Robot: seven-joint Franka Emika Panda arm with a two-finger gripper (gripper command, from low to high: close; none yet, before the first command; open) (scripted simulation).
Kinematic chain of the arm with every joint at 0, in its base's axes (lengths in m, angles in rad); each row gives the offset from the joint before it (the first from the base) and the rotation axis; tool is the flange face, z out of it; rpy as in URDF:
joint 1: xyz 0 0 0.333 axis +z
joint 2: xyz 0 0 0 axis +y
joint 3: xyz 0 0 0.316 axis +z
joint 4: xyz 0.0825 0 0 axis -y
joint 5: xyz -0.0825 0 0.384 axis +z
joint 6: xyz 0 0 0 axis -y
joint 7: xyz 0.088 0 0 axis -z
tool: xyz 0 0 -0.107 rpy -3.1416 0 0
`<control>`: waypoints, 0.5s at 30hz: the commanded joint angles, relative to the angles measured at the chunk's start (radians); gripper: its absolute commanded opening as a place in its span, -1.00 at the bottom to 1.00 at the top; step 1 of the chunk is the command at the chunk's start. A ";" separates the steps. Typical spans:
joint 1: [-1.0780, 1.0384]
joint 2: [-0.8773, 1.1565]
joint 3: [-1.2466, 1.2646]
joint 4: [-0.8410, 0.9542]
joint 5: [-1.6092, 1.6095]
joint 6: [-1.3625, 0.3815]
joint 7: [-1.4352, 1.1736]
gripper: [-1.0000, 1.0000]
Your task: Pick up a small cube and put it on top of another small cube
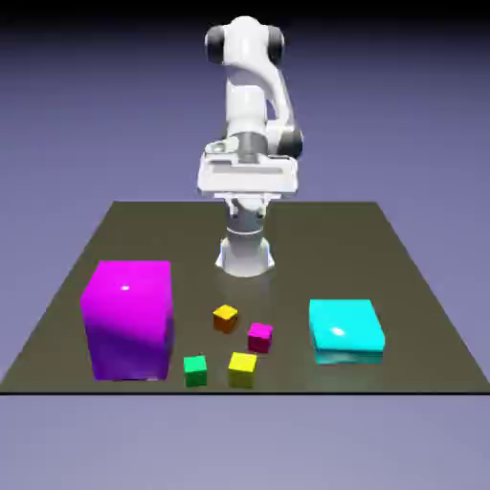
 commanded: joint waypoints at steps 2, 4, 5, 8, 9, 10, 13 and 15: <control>0.060 0.070 -0.046 0.014 -0.023 -0.033 -0.087 0.00; 0.120 0.139 -0.092 0.027 -0.046 -0.066 -0.174 0.00; 0.149 0.174 -0.115 0.034 -0.058 -0.083 -0.218 0.00; 0.239 0.278 -0.184 0.054 -0.093 -0.132 -0.348 0.00; 0.269 0.313 -0.207 0.061 -0.104 -0.149 -0.391 0.00; 0.299 0.348 -0.230 0.068 -0.116 -0.165 -0.435 0.00; 0.388 0.452 -0.299 0.088 -0.151 -0.215 -0.565 0.00; 0.448 0.522 -0.345 0.101 -0.174 -0.248 -0.652 0.00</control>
